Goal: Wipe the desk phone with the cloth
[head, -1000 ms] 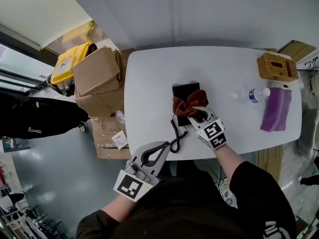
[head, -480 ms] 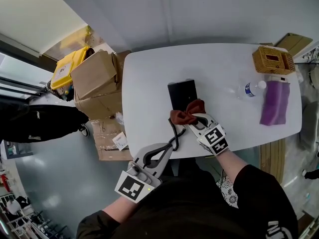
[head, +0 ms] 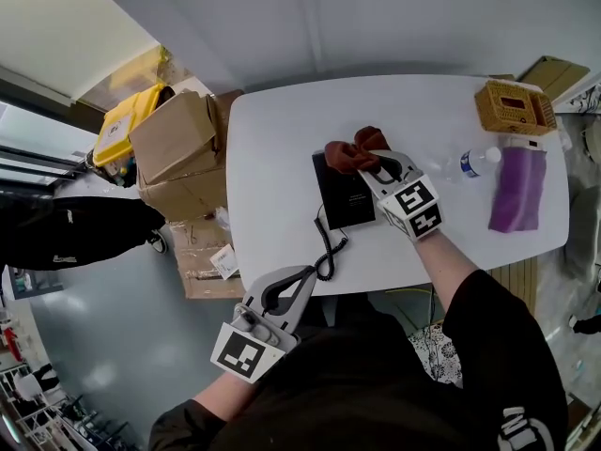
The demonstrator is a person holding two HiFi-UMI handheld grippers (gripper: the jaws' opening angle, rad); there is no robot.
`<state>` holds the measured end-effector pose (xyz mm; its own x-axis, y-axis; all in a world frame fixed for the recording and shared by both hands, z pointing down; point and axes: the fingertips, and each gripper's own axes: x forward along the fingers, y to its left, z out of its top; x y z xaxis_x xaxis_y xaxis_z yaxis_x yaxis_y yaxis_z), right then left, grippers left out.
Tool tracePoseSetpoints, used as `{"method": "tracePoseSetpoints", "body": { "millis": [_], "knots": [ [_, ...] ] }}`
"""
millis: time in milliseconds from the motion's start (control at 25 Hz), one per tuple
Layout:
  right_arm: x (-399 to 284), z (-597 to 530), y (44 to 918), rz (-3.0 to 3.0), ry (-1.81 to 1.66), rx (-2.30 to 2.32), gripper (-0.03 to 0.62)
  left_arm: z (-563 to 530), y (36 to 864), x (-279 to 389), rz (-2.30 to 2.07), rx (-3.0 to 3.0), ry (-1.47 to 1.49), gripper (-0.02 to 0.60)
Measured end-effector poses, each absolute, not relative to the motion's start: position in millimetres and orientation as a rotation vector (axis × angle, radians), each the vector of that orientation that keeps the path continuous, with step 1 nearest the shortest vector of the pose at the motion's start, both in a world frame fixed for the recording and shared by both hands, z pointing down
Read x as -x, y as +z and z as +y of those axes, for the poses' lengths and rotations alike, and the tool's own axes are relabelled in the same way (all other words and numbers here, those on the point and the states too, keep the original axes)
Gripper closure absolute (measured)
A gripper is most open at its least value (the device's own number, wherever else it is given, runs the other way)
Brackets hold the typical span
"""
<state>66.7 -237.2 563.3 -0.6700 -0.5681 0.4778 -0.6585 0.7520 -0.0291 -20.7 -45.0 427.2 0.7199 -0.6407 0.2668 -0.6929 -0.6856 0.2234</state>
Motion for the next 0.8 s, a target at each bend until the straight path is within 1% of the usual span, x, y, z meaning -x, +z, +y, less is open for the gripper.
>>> {"method": "tracePoseSetpoints", "body": {
  "millis": [320, 800],
  "knots": [
    [-62, -229, 589, -2.490, 0.307, -0.897, 0.491, -45, 432, 27, -1.076, -2.593, 0.248, 0.568],
    [-70, -145, 635, -2.435, 0.414, -0.857, 0.491, -37, 430, 24, -1.007, -2.621, 0.247, 0.568]
  ]
}}
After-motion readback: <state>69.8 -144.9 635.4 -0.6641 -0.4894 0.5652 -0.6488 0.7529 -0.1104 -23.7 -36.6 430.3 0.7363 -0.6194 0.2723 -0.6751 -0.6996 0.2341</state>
